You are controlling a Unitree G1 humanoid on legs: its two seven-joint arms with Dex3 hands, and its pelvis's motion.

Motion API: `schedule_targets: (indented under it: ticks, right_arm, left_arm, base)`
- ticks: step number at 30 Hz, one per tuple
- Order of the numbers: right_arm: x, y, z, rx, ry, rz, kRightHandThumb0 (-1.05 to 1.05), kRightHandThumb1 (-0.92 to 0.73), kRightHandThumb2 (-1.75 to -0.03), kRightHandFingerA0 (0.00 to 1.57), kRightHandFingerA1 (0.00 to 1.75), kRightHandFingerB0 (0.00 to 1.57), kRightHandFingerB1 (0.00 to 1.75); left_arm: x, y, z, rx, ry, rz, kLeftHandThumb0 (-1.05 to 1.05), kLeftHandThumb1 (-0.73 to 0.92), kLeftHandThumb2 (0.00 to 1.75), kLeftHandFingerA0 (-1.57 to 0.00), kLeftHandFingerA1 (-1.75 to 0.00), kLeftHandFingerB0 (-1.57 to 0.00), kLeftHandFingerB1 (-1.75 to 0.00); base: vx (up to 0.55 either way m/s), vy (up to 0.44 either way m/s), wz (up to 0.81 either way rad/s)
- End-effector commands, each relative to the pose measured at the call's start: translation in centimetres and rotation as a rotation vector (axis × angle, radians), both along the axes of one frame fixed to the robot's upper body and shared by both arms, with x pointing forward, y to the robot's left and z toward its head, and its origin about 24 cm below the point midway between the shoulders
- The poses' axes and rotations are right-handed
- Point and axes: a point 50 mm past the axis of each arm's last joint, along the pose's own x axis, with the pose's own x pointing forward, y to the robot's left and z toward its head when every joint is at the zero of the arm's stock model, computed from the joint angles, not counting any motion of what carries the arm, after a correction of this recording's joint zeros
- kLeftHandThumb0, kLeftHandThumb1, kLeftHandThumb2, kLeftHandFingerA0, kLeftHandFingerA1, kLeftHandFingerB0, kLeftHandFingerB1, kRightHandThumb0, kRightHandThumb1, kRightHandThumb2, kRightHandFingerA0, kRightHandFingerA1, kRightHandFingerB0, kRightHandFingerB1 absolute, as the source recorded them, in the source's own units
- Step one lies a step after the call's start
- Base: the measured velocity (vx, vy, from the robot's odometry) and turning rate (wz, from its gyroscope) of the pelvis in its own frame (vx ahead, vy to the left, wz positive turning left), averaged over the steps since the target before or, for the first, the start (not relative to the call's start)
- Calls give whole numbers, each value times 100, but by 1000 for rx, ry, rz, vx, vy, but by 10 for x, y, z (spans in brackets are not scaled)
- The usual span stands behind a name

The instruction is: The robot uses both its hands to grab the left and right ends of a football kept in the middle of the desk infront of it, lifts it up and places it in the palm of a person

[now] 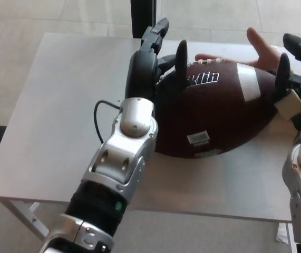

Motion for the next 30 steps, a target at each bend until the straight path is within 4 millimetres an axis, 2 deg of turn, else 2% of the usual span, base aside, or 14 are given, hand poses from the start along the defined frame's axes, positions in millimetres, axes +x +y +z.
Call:
schedule_targets:
  ticks: [1,2,3,4,8,9,11,12,13,14,24,27,28,30]
  right_arm:
    - [-5,-13,-8,35,26,-14,-77,-83,-65,73,54,52,42]
    - [-5,-14,-8,33,26,-10,-72,-83,-65,74,56,53,43]
    - [-6,-15,-10,30,26,-5,-72,-83,-65,74,56,53,43]
    - [-7,-16,-11,18,36,-11,-72,-83,-66,72,55,53,43]
    - [-10,-17,-19,50,51,-13,-69,-81,-64,72,54,52,42]
    - [-11,-17,-21,64,58,-19,-73,-79,-64,76,53,54,42]
    - [-11,-17,-22,78,69,-31,-74,-79,-64,78,52,57,42]
    - [-12,-16,-25,73,83,-33,-73,-81,-65,78,53,54,42]
    - [-13,-16,-27,63,92,-29,-73,-81,-65,78,53,54,42]
    - [-14,-15,-30,63,71,-2,-71,-81,-65,75,55,52,43]
    - [-12,-9,-32,61,73,3,-76,-81,-65,81,58,54,40]
    - [-13,-7,-34,83,97,12,-77,-82,-65,70,54,50,39]
    - [-13,-7,-34,75,97,32,-77,-83,-65,66,54,48,38]
    - [-10,-6,-35,68,103,43,-79,-83,-65,66,52,47,37]
  left_arm:
    - [-14,40,-32,44,136,66,-100,79,119,-26,-58,-6,-33]
    - [-16,46,-35,55,143,75,-100,92,78,-35,-54,-11,-31]
    - [-19,53,-39,70,150,86,-100,92,78,-35,-54,-11,-31]
    - [-22,59,-42,77,153,94,-96,78,118,-35,-62,-11,-41]
    - [-32,79,-54,92,191,111,-100,81,121,-34,-59,-11,-40]
    - [-34,84,-57,93,205,134,-100,92,77,-37,-52,-18,-36]
    - [-38,89,-58,86,219,186,-102,92,75,-49,-54,-24,-35]
    - [-40,95,-60,81,220,213,-104,80,123,-50,-65,-18,-44]
    - [-42,100,-61,89,214,213,-104,80,123,-50,-65,-18,-44]
    - [-45,107,-60,76,206,216,-104,91,77,-54,-60,-24,-37]
    - [-51,101,-70,-41,238,238,-102,92,68,-56,-57,-30,-35]
    - [-51,88,-76,-417,285,118,-102,92,70,-49,-53,-18,-32]
    - [-51,85,-77,-510,298,93,-105,74,116,-48,-61,-13,-42]
    - [-51,77,-80,-549,324,45,-103,76,117,-50,-60,-18,-42]
  base:
    - [0,0,0]
    - [0,0,0]
    - [0,0,0]
    - [0,0,0]
    - [0,0,0]
    - [0,0,0]
    - [0,0,0]
    - [0,0,0]
    - [0,0,0]
    - [0,0,0]
    - [0,0,0]
    - [0,0,0]
    - [0,0,0]
    - [0,0,0]
